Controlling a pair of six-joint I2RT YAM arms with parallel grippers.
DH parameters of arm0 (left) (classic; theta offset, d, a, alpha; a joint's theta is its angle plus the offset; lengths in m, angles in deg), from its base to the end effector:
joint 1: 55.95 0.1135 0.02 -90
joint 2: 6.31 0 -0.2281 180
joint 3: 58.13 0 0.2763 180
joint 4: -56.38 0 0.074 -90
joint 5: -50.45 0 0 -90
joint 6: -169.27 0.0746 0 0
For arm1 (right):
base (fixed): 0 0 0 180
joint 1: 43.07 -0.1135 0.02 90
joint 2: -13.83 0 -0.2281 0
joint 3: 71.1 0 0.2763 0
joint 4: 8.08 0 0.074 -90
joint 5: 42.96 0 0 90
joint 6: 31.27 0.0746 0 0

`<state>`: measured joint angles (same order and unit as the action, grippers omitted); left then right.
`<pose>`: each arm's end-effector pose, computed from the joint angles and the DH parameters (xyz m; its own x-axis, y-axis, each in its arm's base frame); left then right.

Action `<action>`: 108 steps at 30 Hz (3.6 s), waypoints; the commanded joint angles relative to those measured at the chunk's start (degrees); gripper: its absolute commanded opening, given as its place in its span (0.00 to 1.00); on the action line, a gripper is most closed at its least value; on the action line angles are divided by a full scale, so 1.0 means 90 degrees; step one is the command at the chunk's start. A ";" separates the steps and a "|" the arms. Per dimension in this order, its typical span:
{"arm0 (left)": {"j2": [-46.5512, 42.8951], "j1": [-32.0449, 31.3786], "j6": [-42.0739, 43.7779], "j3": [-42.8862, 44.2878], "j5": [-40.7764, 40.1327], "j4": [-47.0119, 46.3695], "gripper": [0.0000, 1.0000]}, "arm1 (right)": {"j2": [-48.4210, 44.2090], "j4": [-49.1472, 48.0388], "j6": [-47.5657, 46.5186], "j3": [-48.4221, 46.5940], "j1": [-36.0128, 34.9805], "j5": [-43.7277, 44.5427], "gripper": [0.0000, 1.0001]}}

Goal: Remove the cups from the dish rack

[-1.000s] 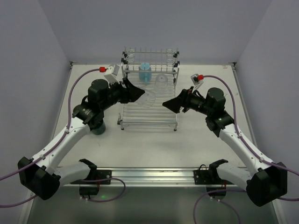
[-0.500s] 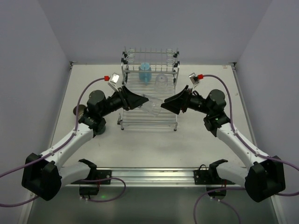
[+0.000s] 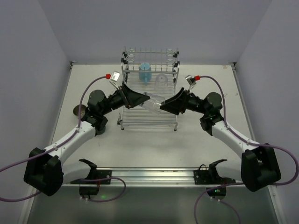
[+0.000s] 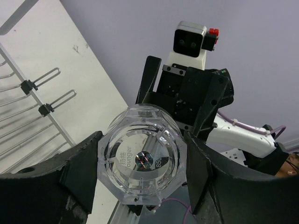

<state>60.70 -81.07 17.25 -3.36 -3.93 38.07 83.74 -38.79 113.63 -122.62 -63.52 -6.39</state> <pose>0.2847 -0.1815 0.2791 -0.7229 -0.4539 -0.5209 0.4925 0.1903 -0.8493 0.2785 0.1678 0.2658 -0.6568 0.2753 -0.7020 -0.7060 0.1024 0.7008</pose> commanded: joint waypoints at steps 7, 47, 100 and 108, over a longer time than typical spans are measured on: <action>0.0231 0.0057 -0.0423 -0.0142 0.0174 -0.1093 0.00 | 0.0844 -0.4759 0.2696 0.0308 0.0036 -0.0577 0.65; 0.0271 0.0047 -0.0835 -0.0729 0.0584 -0.1926 0.94 | 0.0006 -0.2296 0.1030 0.0024 -0.0355 0.0331 0.00; 0.2984 -0.2443 0.4713 0.2972 -0.6887 0.3057 0.99 | 0.2085 1.0341 -0.3609 -0.4007 0.0973 0.7616 0.00; 0.3268 -0.2443 0.4733 0.3226 -0.6799 0.2998 1.00 | 0.2896 1.0684 -0.3863 -0.4448 0.1041 0.7412 0.00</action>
<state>89.37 -102.97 58.91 22.70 -63.16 68.93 108.75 54.54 81.30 -159.34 -54.82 60.78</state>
